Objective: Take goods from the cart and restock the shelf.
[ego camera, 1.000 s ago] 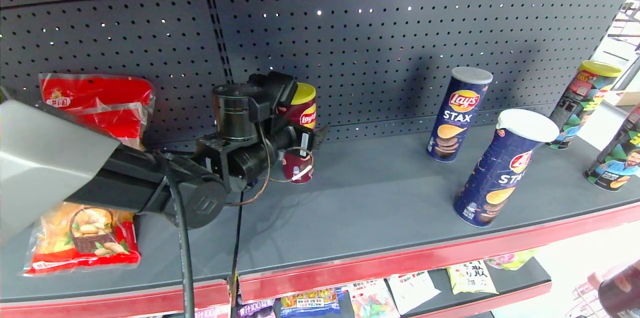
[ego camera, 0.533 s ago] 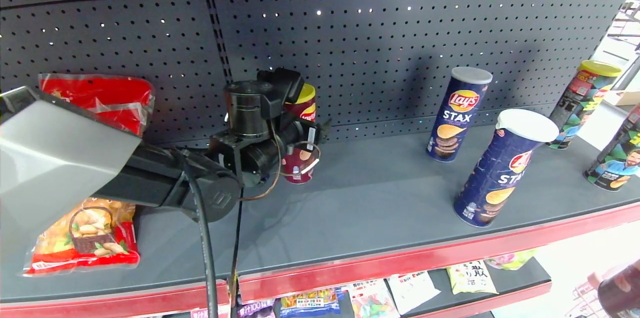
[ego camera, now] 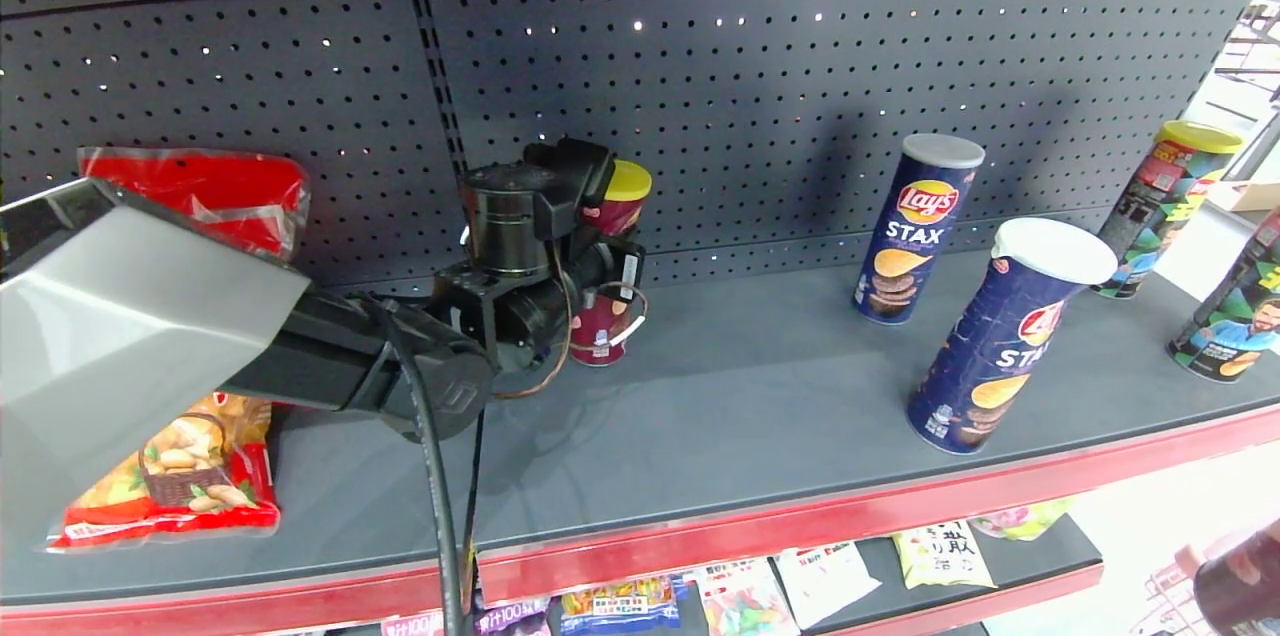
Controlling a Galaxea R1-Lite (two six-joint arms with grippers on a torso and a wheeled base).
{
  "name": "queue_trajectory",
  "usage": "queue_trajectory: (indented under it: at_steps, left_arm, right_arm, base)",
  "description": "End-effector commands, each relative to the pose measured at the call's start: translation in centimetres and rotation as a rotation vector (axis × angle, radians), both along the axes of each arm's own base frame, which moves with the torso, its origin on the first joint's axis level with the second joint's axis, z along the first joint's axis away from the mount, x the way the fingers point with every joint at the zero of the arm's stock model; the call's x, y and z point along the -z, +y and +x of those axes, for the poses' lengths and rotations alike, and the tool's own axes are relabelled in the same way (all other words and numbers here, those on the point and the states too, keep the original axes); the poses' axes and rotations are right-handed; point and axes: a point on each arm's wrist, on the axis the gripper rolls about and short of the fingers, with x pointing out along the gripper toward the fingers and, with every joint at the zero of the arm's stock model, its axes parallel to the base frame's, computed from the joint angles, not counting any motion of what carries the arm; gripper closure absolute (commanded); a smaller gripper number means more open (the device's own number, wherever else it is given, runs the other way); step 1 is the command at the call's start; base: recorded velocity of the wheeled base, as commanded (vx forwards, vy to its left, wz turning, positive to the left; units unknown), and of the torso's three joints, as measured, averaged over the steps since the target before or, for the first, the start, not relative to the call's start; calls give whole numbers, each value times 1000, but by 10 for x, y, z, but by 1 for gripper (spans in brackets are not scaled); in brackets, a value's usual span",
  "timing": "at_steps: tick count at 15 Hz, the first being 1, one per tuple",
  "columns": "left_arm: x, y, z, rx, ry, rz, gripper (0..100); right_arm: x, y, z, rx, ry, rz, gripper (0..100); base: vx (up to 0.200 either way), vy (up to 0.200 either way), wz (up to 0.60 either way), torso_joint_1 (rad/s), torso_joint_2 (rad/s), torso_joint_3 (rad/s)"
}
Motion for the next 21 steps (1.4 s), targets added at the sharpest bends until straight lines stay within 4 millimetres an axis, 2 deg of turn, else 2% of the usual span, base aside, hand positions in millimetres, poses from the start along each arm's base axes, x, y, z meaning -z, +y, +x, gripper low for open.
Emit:
queue_trajectory:
  at_steps: [1,4,6,8,12,14,16,21]
  left_arm:
    - [0,3,-3,3,10,-3,100]
    - [-8,13,-18,67,38,-48,100]
    - [-11,33,-48,219,90,-58,100]
    - [-21,55,-69,330,100,-71,100]
    - [-31,84,-80,439,77,-73,100]
    - [-34,86,-86,524,76,-74,100]
    - [-37,88,-95,679,97,-83,100]
    - [-25,94,-95,795,79,0,100]
  right_arm:
    - [0,0,0,1,0,1,100]
    - [0,0,1,-1,5,2,100]
    - [0,0,3,-4,16,2,100]
    - [0,0,4,-5,22,2,100]
    - [1,0,6,-5,30,2,100]
    - [1,0,6,-5,33,2,100]
    - [1,0,6,-5,31,2,100]
    - [1,0,6,-5,34,1,100]
  base:
    - [0,0,0,0,0,0]
    - [0,0,0,0,0,0]
    - [0,0,0,0,0,0]
    - [0,0,0,0,0,0]
    - [0,0,0,0,0,0]
    - [0,0,0,0,0,0]
    - [0,0,0,0,0,0]
    - [0,0,0,0,0,0]
